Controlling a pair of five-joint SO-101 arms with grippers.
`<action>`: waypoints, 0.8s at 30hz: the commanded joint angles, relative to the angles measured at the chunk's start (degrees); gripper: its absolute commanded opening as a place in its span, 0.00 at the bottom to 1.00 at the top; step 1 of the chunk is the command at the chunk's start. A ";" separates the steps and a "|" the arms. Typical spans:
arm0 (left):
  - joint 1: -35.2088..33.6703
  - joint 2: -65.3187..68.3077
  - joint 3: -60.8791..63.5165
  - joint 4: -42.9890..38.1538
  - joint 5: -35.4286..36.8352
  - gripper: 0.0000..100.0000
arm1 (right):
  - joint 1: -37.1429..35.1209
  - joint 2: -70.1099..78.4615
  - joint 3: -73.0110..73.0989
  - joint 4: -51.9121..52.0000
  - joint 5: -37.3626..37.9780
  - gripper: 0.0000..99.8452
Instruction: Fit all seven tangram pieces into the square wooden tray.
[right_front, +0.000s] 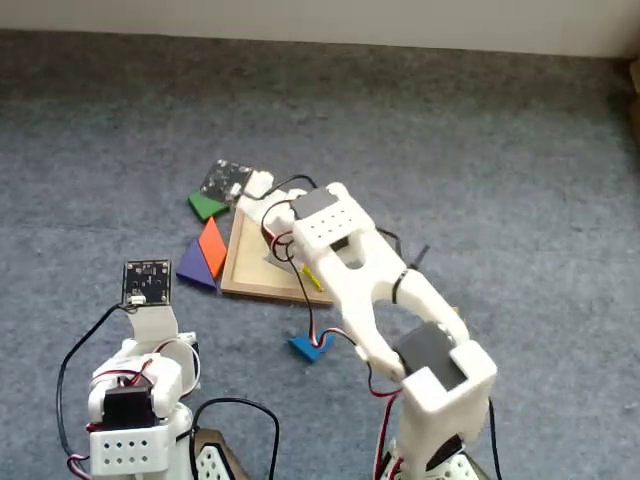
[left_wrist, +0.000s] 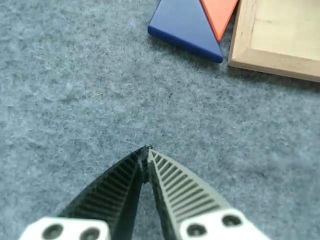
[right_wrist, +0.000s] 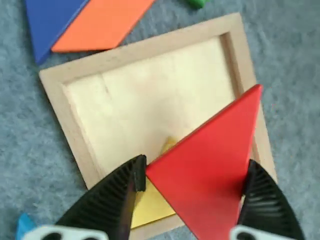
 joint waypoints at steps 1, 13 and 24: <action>-0.48 -0.75 1.19 0.26 -0.35 0.01 | -1.19 2.86 -7.16 -0.84 2.20 0.25; -0.48 -0.75 1.19 0.26 -0.35 0.01 | -1.63 8.75 -13.14 -0.84 3.60 0.34; -0.48 -0.75 1.19 0.26 -0.35 0.01 | -1.63 -0.13 -17.63 12.18 3.34 0.34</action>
